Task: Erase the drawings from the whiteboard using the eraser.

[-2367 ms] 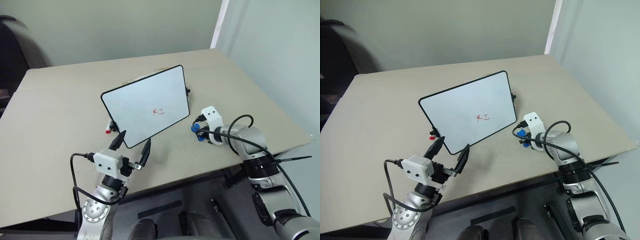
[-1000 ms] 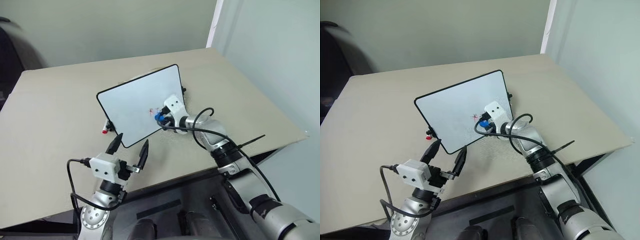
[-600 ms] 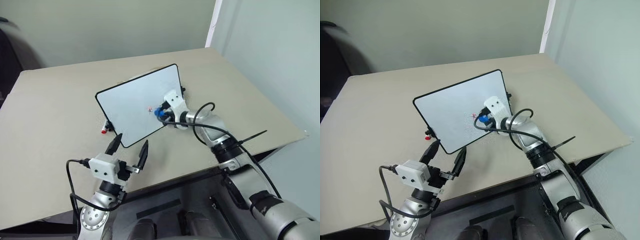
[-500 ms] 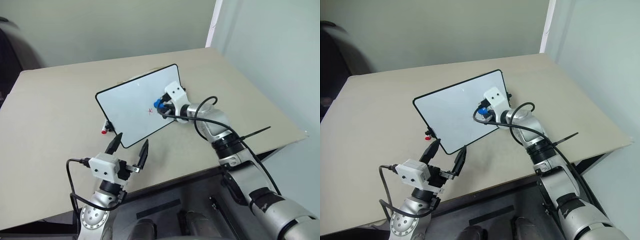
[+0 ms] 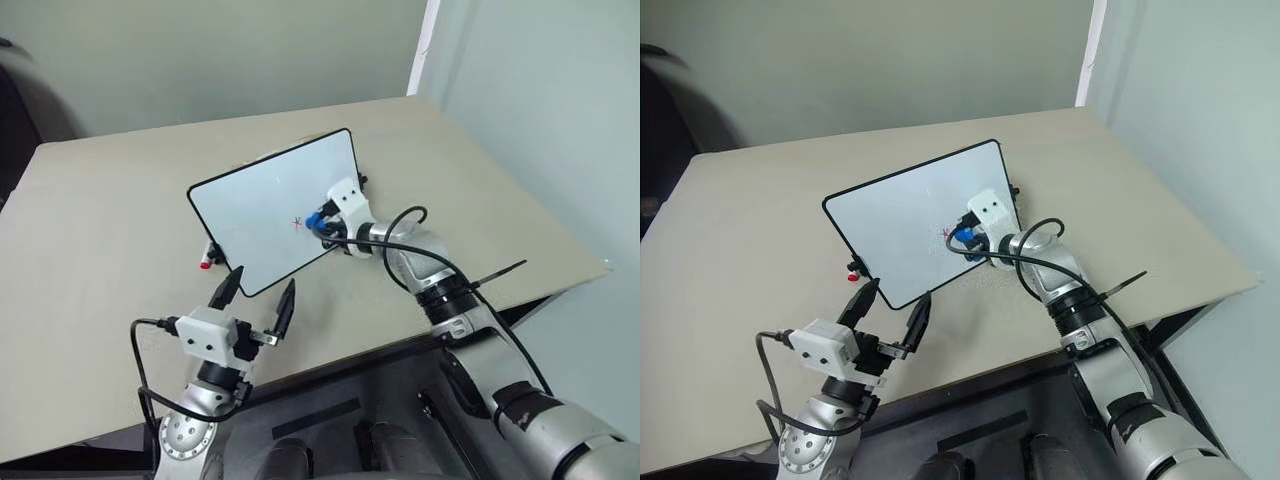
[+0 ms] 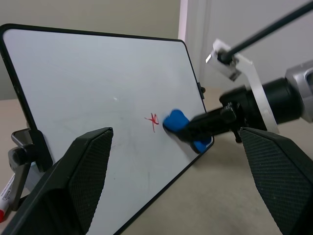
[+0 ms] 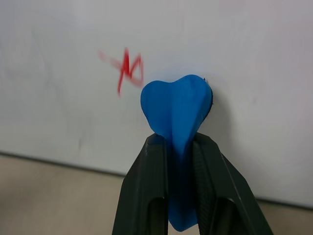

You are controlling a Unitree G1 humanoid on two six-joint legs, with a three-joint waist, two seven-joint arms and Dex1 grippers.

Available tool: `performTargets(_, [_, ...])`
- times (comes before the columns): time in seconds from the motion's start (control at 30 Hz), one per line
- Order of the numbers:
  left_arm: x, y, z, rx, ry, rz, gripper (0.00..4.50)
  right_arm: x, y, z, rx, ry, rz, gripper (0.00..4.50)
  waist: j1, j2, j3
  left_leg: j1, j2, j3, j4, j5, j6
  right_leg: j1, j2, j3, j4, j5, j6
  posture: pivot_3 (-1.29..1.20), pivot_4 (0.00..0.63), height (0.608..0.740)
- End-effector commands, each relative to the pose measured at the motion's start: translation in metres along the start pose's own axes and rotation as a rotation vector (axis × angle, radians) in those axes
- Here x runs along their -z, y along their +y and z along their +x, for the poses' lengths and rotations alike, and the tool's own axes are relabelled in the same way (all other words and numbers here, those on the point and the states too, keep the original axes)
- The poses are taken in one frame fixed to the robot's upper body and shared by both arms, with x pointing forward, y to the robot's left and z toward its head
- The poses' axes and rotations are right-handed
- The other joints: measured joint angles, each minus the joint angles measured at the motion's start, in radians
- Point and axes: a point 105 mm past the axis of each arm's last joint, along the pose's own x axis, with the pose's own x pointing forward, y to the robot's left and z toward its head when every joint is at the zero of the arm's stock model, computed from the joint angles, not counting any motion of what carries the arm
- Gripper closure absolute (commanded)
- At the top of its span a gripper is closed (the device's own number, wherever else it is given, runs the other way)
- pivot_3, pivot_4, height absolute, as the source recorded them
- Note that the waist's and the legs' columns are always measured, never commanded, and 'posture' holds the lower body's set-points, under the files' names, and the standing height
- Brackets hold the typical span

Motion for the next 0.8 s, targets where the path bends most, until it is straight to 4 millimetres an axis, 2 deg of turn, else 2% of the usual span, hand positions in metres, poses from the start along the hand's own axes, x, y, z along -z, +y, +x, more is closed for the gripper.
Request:
performTargets(0.03, [-0.018, 0.001, 0.000, -0.007, -0.068, 0.012, 0.00, 0.001, 0.003, 0.002, -0.007, 0.010, -0.009, 4.16, 0.000, 0.000, 0.000, 0.000, 0.000, 0.000, 0.000, 0.000, -0.001, 0.000, 0.000, 0.000, 0.000, 0.000, 0.000, 0.00, 0.150, 0.739])
performTargets(0.13, [-0.019, 0.003, -0.001, -0.008, -0.069, 0.013, 0.00, -0.004, 0.002, 0.000, -0.005, -0.004, -0.015, 4.16, 0.000, 0.000, 0.000, -0.001, 0.000, 0.000, 0.000, 0.000, -0.001, -0.002, 0.000, 0.000, 0.000, 0.000, 0.000, 0.00, 0.150, 0.739])
performTargets(0.23, [-0.019, 0.003, -0.001, -0.008, -0.069, 0.014, 0.00, -0.022, -0.001, -0.005, -0.005, -0.054, -0.026, 4.16, 0.000, 0.000, 0.001, -0.001, 0.000, 0.000, 0.000, 0.000, -0.001, -0.002, 0.000, 0.000, 0.000, 0.000, 0.000, 0.00, 0.150, 0.739])
performTargets(0.37, [-0.020, 0.004, -0.001, -0.003, -0.069, 0.016, 0.00, -0.055, -0.007, -0.016, -0.002, -0.144, -0.026, 4.16, 0.000, 0.000, 0.004, -0.002, 0.000, 0.000, 0.000, 0.000, -0.001, -0.003, 0.000, 0.000, 0.000, 0.000, 0.000, 0.00, 0.150, 0.739])
performTargets(0.47, [-0.020, 0.004, 0.000, 0.000, -0.067, 0.016, 0.00, -0.068, -0.010, -0.020, 0.000, -0.178, -0.020, 4.16, 0.000, 0.000, 0.004, -0.002, 0.000, 0.000, 0.000, 0.001, 0.000, -0.003, 0.000, 0.000, 0.000, 0.000, -0.001, 0.00, 0.150, 0.739])
performTargets(0.57, [-0.019, 0.004, 0.000, 0.002, -0.066, 0.016, 0.00, -0.067, -0.012, -0.019, 0.006, -0.178, -0.016, 4.16, 0.001, 0.000, 0.004, -0.001, 0.000, 0.000, 0.000, 0.001, 0.001, -0.002, 0.000, 0.000, 0.000, 0.001, -0.001, 0.00, 0.150, 0.739])
performTargets(0.67, [-0.019, 0.003, 0.001, 0.002, -0.067, 0.016, 0.00, -0.050, -0.007, -0.012, -0.007, -0.127, -0.010, 4.16, 0.001, 0.000, 0.003, -0.001, 0.000, 0.000, 0.000, 0.001, 0.002, -0.002, 0.000, 0.000, 0.000, 0.005, -0.008, 0.00, 0.150, 0.739])
performTargets(0.7, [-0.019, 0.003, 0.001, 0.002, -0.067, 0.016, 0.00, -0.046, -0.005, -0.011, -0.011, -0.115, -0.008, 4.16, 0.001, 0.000, 0.003, 0.000, 0.000, 0.000, 0.000, 0.005, 0.007, -0.001, 0.000, 0.000, 0.000, 0.005, -0.009, 0.00, 0.150, 0.739])
performTargets(0.8, [-0.020, 0.003, 0.001, 0.000, -0.070, 0.015, 0.00, -0.027, 0.001, -0.005, -0.030, -0.061, 0.007, 4.16, -0.001, 0.000, 0.002, 0.001, 0.000, 0.000, 0.000, 0.005, 0.009, 0.002, 0.000, 0.000, 0.000, 0.002, -0.003, 0.00, 0.150, 0.739])
